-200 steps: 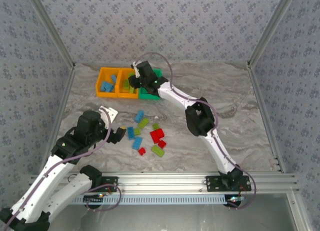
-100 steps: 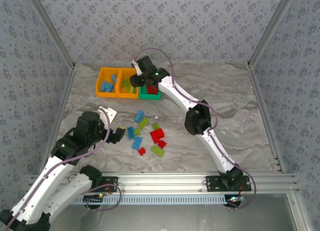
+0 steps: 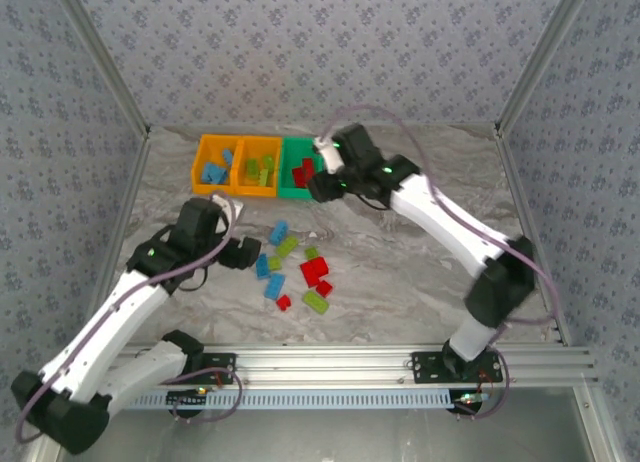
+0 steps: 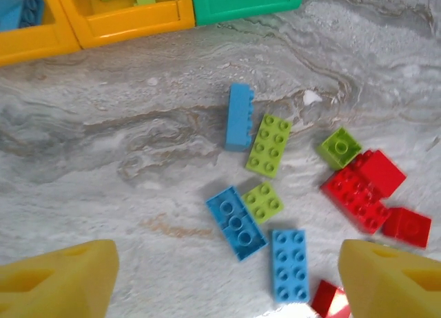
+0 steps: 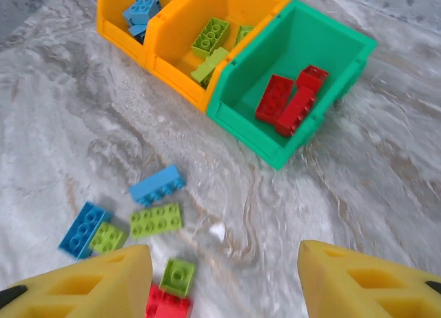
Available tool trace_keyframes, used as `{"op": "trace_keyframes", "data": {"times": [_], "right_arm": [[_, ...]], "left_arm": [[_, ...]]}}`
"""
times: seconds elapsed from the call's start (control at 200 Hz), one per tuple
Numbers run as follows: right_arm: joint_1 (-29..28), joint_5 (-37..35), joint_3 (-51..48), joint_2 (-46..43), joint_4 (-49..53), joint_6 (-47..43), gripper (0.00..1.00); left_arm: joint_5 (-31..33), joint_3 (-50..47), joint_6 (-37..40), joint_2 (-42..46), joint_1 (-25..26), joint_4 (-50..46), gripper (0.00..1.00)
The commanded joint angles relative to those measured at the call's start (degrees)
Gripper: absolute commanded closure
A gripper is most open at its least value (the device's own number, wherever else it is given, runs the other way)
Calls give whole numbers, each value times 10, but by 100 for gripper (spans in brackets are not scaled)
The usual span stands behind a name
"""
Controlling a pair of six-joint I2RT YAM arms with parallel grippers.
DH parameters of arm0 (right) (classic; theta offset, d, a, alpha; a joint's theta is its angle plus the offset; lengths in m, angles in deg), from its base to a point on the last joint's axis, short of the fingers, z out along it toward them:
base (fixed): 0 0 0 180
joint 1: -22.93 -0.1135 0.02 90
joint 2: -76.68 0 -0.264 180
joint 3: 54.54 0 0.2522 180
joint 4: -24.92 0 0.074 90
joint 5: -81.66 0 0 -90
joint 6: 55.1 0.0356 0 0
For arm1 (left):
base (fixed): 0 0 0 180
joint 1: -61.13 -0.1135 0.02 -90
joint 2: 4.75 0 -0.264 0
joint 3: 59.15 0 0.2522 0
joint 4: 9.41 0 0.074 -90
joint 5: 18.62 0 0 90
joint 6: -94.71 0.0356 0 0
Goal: Sort the legos into containers by color
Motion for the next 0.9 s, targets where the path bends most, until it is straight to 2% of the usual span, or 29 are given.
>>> {"op": "trace_keyframes", "data": {"times": [0.0,0.155,0.345,0.55,0.63,0.74,0.894], "right_arm": [[-3,52,-89,-75,-10,22,34],[-2,54,-199,-192,-26,67,20],[7,52,-267,-282,-36,99,0],[20,49,-305,-307,-38,116,0],[23,51,-307,-306,-38,119,0],[26,50,-308,-306,-42,126,0],[32,45,-301,-307,-44,140,0]], "left_arm": [[-18,22,-66,-60,5,47,21],[-24,59,-50,-197,4,97,28],[-18,114,-22,-345,-1,142,36],[-27,165,-15,-456,-4,148,46],[-29,177,-15,-486,-4,145,54],[-30,178,-18,-505,-4,149,65],[-29,174,-14,-504,-4,145,74]]}}
